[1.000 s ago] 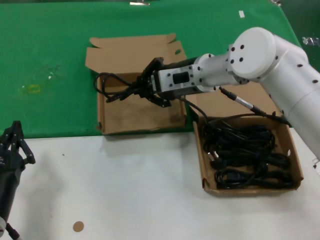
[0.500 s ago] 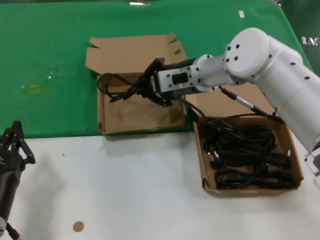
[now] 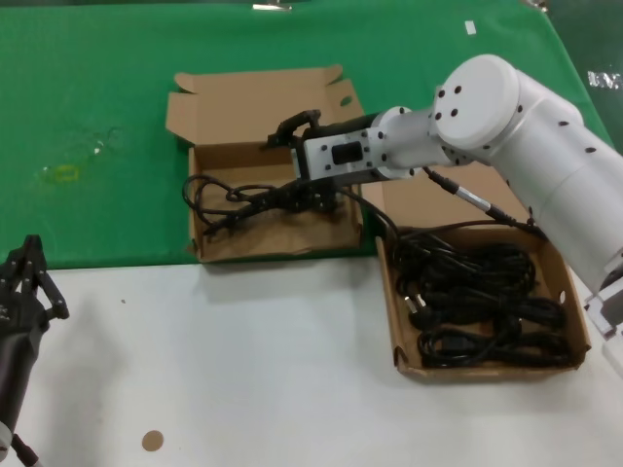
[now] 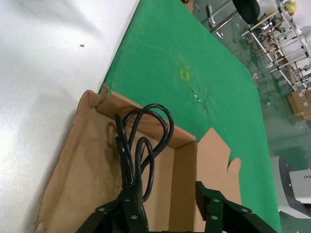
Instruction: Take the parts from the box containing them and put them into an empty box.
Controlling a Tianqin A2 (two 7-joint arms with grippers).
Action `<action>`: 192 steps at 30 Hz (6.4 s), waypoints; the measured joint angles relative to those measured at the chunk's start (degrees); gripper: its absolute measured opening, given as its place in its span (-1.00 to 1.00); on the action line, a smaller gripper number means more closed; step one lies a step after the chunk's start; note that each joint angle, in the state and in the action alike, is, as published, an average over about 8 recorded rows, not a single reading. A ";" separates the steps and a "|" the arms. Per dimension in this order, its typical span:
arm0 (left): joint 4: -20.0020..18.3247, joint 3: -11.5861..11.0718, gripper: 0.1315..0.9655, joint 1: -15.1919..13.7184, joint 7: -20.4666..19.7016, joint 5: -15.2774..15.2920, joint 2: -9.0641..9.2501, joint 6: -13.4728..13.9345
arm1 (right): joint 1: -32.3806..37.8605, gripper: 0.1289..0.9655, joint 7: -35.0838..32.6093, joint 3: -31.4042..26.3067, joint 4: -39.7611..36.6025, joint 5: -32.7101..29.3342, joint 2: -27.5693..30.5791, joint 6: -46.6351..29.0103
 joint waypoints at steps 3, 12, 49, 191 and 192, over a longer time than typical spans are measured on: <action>0.00 0.00 -0.95 0.00 0.00 0.00 0.00 0.00 | -0.01 -0.39 0.12 0.06 0.35 0.04 0.09 0.06; 0.00 0.00 -0.95 0.00 0.00 0.00 0.00 0.00 | -0.88 -0.10 3.20 0.05 5.10 -0.62 1.78 -0.49; 0.00 0.00 -0.41 0.00 0.01 -0.01 0.00 0.00 | -19.21 0.99 10.56 9.22 21.44 7.55 4.52 11.07; 0.00 0.00 1.00 0.00 0.02 -0.02 0.00 0.00 | -65.61 1.00 24.56 33.44 55.55 30.80 8.72 42.07; 0.00 0.00 1.00 0.00 0.02 -0.02 0.00 0.00 | -65.61 1.00 24.56 33.44 55.55 30.80 8.72 42.07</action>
